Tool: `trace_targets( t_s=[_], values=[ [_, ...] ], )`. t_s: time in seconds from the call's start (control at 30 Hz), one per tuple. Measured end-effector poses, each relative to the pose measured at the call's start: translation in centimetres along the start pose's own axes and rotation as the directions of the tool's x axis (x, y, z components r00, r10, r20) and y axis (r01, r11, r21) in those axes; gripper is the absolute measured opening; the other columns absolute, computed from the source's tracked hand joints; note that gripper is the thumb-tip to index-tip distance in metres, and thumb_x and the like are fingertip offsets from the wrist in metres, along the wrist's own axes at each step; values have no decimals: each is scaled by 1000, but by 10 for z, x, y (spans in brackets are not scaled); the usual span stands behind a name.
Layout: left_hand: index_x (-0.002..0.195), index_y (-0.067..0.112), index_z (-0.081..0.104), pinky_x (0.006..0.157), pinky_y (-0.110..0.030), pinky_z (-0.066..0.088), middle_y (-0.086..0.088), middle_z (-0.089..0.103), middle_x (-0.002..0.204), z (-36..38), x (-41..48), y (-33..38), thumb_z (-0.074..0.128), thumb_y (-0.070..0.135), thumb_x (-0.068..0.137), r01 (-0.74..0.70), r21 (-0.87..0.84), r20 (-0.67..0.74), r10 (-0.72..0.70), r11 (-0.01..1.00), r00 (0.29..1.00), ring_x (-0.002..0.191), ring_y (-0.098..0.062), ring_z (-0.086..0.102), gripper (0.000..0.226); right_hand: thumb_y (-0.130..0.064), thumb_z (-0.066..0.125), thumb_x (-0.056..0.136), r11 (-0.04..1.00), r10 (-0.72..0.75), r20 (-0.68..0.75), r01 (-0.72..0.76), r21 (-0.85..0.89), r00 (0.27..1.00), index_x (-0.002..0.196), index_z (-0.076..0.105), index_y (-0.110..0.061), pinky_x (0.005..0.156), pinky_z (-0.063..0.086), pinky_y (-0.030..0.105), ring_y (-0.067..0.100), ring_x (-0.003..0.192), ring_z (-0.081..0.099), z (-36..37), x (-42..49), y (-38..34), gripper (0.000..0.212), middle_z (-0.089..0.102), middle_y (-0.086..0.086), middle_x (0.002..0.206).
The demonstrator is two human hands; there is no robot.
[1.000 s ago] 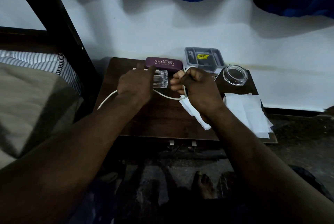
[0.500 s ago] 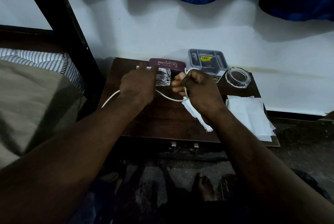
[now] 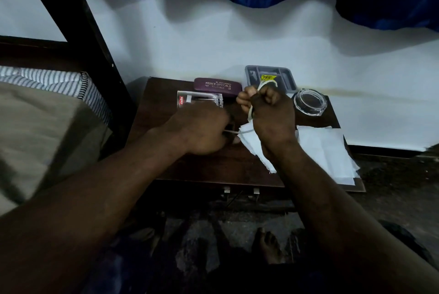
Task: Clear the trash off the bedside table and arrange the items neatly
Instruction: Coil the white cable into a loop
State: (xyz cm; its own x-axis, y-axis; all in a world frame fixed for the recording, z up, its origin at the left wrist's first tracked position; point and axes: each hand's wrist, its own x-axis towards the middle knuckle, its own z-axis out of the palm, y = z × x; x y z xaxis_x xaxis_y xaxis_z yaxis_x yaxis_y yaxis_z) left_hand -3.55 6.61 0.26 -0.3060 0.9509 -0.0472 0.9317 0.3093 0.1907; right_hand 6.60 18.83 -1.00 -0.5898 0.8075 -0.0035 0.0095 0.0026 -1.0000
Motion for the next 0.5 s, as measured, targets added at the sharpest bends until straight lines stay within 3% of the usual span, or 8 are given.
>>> trace_targets(
  t_s=[0.07, 0.13, 0.2, 0.23, 0.27, 0.33, 0.4, 0.5],
  values=[
    [94, 27, 71, 67, -32, 49, -9, 72, 92, -9, -4, 3, 51, 48, 84, -68, -64, -58, 64, 996, 996, 87, -31, 69, 31, -9, 62, 102, 988, -35, 6, 35, -153, 999, 76, 61, -3, 90, 60, 48, 23, 86, 74, -1, -1, 3, 26, 75, 8, 84],
    [96, 32, 74, 72, -32, 51, -1, 76, 96, -18, -5, -1, 60, 37, 88, -79, -159, -137, 58, 984, 989, 89, -25, 69, 17, -19, 64, 97, 907, -78, 55, 94, -410, 995, 69, 56, -10, 76, 54, 48, 19, 72, 61, -3, -1, 3, 30, 64, 1, 70],
    [100, 33, 77, 83, -34, 54, 4, 77, 101, -23, -5, -9, 66, 29, 89, -62, -211, -138, 33, 975, 990, 95, -20, 69, 16, -21, 61, 94, 836, -25, 132, 93, -541, 991, 64, 46, -19, 70, 45, 44, 22, 68, 50, -1, -4, 1, 34, 52, 1, 65],
    [101, 31, 77, 85, -36, 53, 3, 77, 103, -23, -5, -13, 66, 26, 89, -52, -218, -114, 28, 975, 993, 97, -20, 69, 17, -19, 60, 97, 816, 44, 182, 70, -574, 982, 66, 49, -19, 71, 46, 42, 24, 70, 53, 1, -6, 0, 33, 55, 3, 68],
    [101, 29, 77, 86, -37, 53, 2, 77, 104, -21, -6, -15, 66, 22, 89, -47, -218, -90, 27, 975, 996, 98, -20, 68, 17, -20, 57, 102, 811, 129, 232, 32, -584, 964, 71, 55, -18, 72, 50, 39, 25, 70, 60, 4, -10, 0, 31, 62, 7, 75],
    [99, 26, 77, 87, -37, 53, 2, 76, 105, -16, -6, -18, 66, 16, 89, -57, -201, -88, 40, 978, 995, 98, -19, 68, 18, -28, 47, 111, 847, 274, 311, -75, -527, 910, 77, 59, -13, 58, 52, 29, 18, 61, 65, 9, -18, 0, 39, 69, 9, 78],
    [99, 26, 75, 87, -36, 52, 5, 76, 104, -17, -6, -22, 68, 18, 89, -47, -209, -127, 20, 977, 992, 98, -17, 68, 15, -37, 42, 112, 872, 321, 338, -137, -469, 885, 76, 61, -16, 49, 43, 24, 13, 50, 57, 9, -20, -5, 46, 67, 3, 67],
    [101, 31, 72, 80, -29, 49, 14, 73, 94, -22, -6, -33, 73, 24, 89, -41, -258, -232, -21, 965, 973, 91, -9, 66, 14, -43, 43, 110, 906, 350, 394, -200, -373, 850, 77, 67, -10, 49, 36, 26, 15, 47, 48, 9, -20, -12, 52, 60, 4, 59]
  ],
)
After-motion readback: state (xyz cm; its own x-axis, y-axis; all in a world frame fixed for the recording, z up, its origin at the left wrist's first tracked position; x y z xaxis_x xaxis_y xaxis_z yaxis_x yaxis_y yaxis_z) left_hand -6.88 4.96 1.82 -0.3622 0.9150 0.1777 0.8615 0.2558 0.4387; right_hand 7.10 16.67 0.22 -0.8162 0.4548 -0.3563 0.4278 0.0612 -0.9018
